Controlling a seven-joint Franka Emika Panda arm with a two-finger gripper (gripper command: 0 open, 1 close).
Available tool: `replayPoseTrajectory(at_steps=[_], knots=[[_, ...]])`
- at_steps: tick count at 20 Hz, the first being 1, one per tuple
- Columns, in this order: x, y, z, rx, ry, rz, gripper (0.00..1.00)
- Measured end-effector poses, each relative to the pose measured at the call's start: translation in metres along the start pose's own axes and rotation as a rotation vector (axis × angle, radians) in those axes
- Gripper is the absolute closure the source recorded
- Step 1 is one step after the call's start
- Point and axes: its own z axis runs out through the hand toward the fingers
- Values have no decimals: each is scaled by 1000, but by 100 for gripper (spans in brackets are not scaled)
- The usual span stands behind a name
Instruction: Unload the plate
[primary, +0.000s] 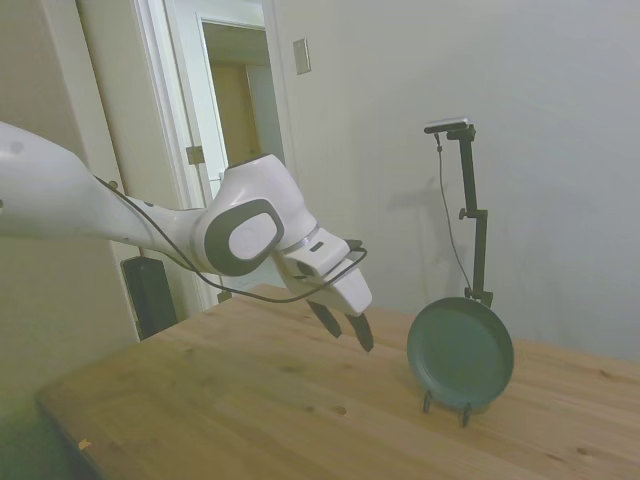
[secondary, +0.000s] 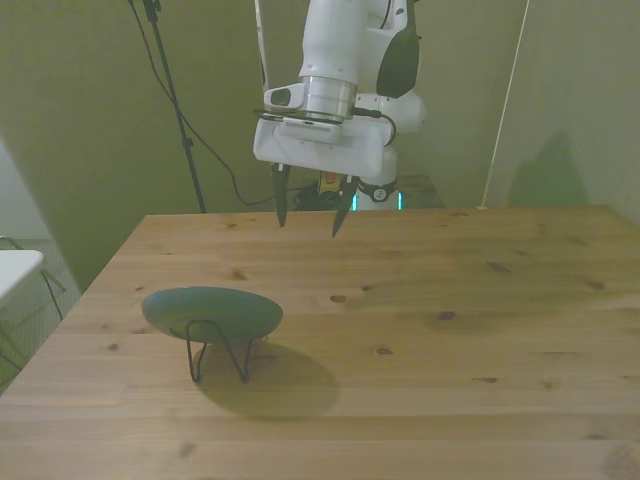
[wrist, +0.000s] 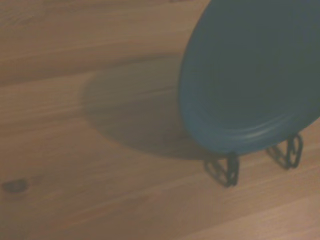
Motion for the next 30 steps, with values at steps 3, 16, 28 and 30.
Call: replayPoseTrajectory(at_steps=[3,16,28,30], knots=[[11,-6,3,4,119,-62,0],[-23,-19,25,78,280,-125,0],[26,-40,82,194,443,-3,0],[21,-41,84,207,448,-7,0]])
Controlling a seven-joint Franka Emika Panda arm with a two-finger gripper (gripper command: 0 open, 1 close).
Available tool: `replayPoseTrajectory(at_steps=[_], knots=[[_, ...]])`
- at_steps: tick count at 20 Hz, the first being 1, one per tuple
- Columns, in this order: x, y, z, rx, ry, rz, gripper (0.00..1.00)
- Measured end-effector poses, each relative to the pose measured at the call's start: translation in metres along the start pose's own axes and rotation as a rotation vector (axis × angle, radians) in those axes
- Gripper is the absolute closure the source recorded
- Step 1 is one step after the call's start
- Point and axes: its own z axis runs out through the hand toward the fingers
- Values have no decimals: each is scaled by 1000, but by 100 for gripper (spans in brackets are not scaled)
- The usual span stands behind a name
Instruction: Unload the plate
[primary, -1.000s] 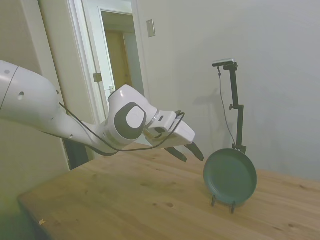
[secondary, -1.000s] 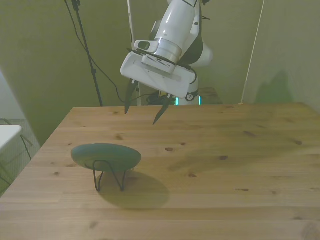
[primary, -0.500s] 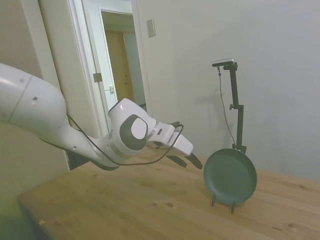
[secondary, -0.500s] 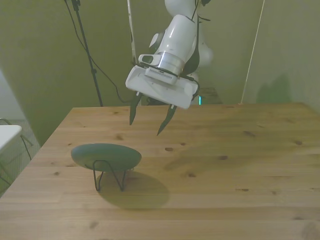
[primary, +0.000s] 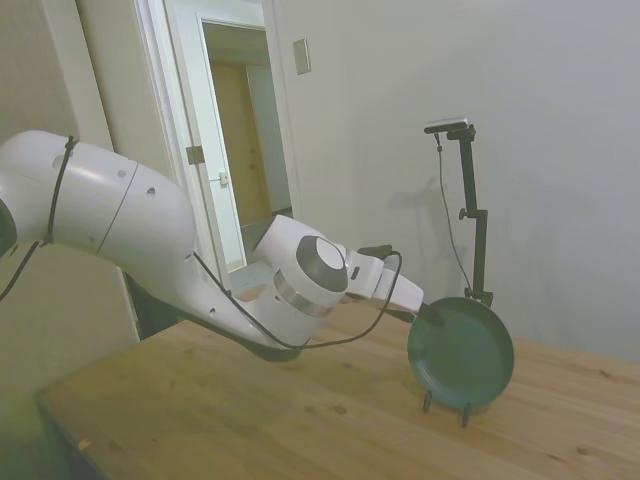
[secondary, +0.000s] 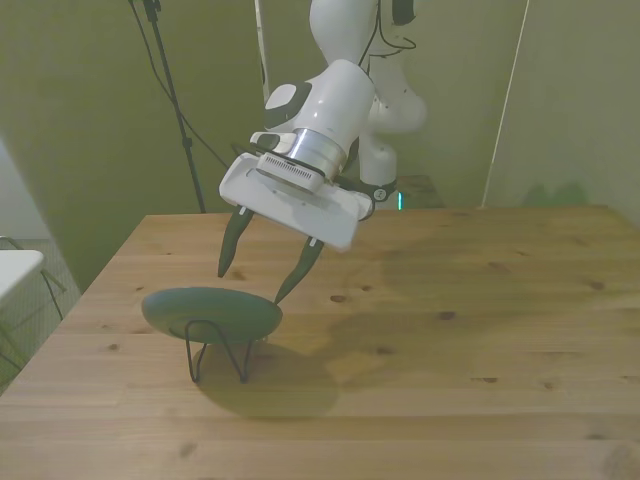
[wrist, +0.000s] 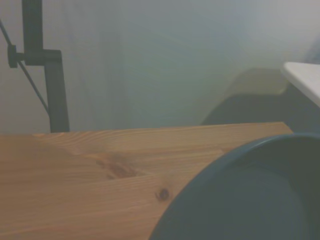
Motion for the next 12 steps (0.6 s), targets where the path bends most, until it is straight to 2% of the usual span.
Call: replayPoseTrajectory(at_steps=[12], knots=[[-24,-5,6,5,-20,22,0]])
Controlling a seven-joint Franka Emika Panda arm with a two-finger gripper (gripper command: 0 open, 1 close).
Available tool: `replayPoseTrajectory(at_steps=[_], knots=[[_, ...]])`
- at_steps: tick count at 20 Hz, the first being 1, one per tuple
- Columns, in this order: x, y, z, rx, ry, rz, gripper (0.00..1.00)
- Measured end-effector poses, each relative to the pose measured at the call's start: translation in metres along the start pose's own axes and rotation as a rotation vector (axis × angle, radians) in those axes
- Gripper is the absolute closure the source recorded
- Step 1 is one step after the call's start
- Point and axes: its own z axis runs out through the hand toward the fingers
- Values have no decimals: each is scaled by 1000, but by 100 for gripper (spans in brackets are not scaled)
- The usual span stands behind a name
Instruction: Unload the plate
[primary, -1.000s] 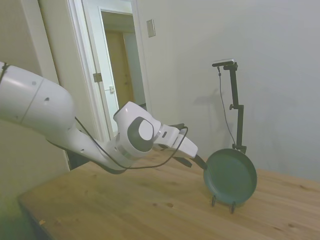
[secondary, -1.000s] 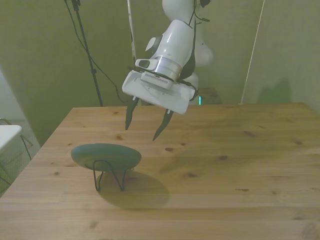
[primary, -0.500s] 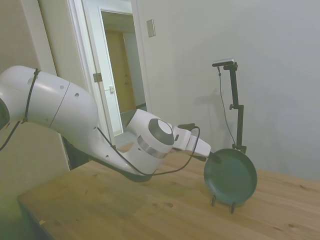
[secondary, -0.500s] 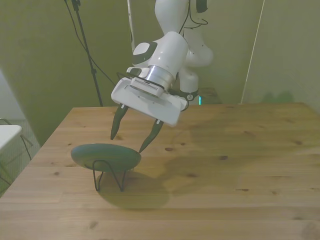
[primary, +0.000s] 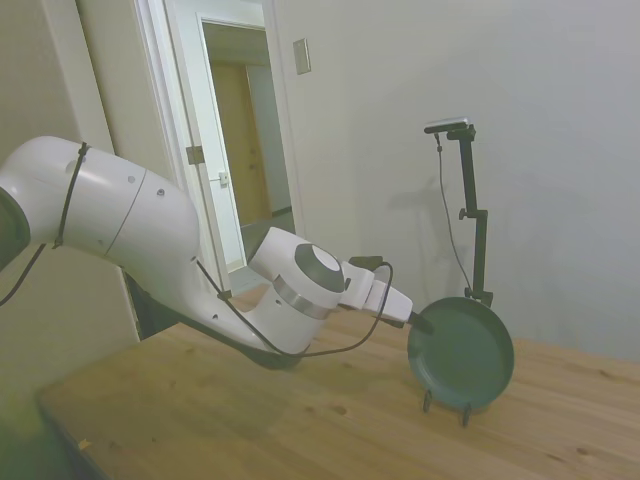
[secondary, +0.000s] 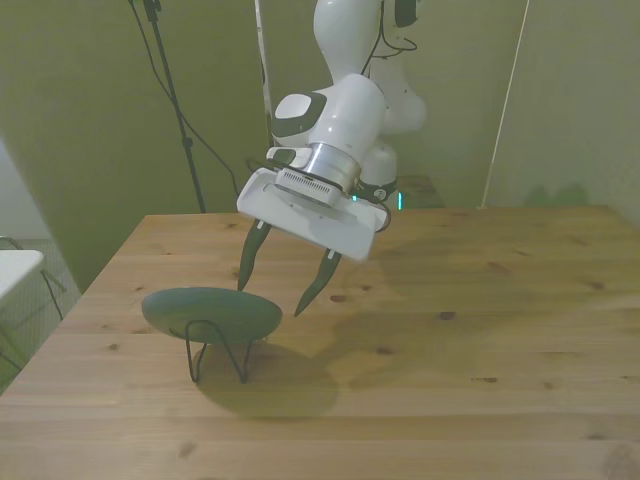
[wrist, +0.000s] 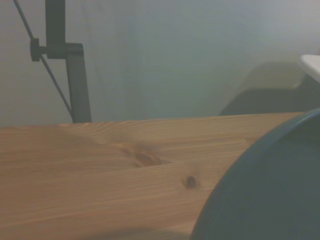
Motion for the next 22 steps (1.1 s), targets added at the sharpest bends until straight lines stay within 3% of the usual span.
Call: replayPoseTrajectory(at_steps=[13,14,22], knots=[[-17,14,6,76,-109,13,0],[-15,16,6,76,-111,16,100],[-8,6,18,90,-138,38,100]])
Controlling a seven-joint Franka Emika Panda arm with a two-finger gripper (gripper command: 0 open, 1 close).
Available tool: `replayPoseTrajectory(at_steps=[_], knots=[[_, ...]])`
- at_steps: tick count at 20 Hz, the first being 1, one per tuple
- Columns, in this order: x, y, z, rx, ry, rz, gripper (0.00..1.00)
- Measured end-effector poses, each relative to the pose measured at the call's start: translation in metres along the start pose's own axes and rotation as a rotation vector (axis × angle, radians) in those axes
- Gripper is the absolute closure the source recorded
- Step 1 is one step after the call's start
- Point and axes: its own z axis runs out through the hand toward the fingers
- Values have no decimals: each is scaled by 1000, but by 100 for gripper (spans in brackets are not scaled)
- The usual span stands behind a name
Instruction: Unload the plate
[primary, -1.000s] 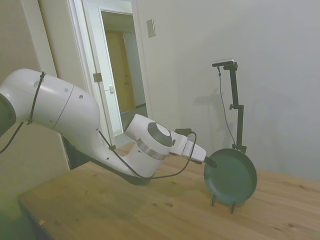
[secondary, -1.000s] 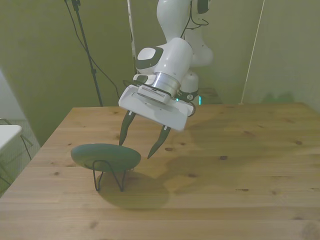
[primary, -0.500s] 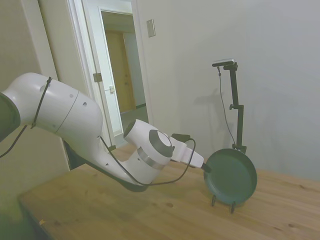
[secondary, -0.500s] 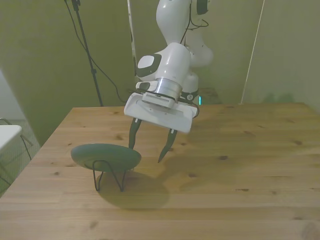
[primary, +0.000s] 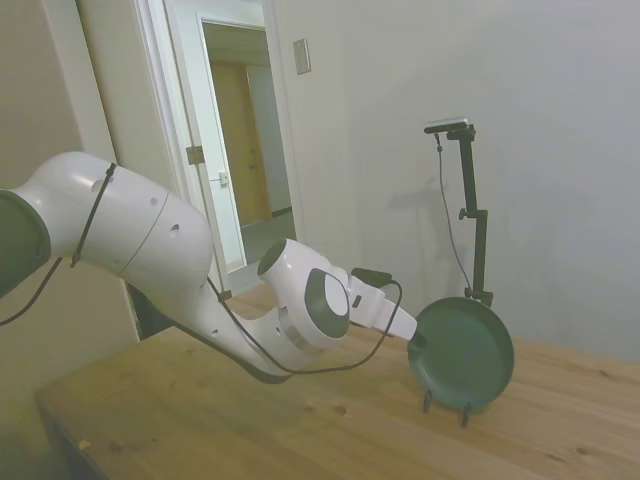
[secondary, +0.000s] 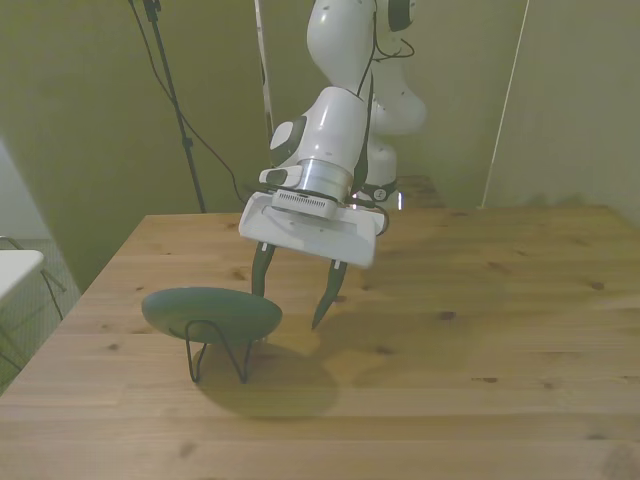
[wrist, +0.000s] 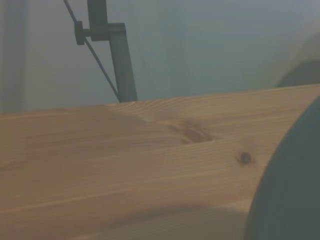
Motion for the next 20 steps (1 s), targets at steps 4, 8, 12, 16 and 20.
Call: replayPoseTrajectory(at_steps=[4,8,12,16,20], knots=[[3,-6,2,13,-3,-3,100],[2,-7,2,17,-7,-10,100],[2,-8,1,22,-9,-11,100],[3,-10,-1,27,-9,-11,100],[3,-11,-2,30,-7,-11,100]])
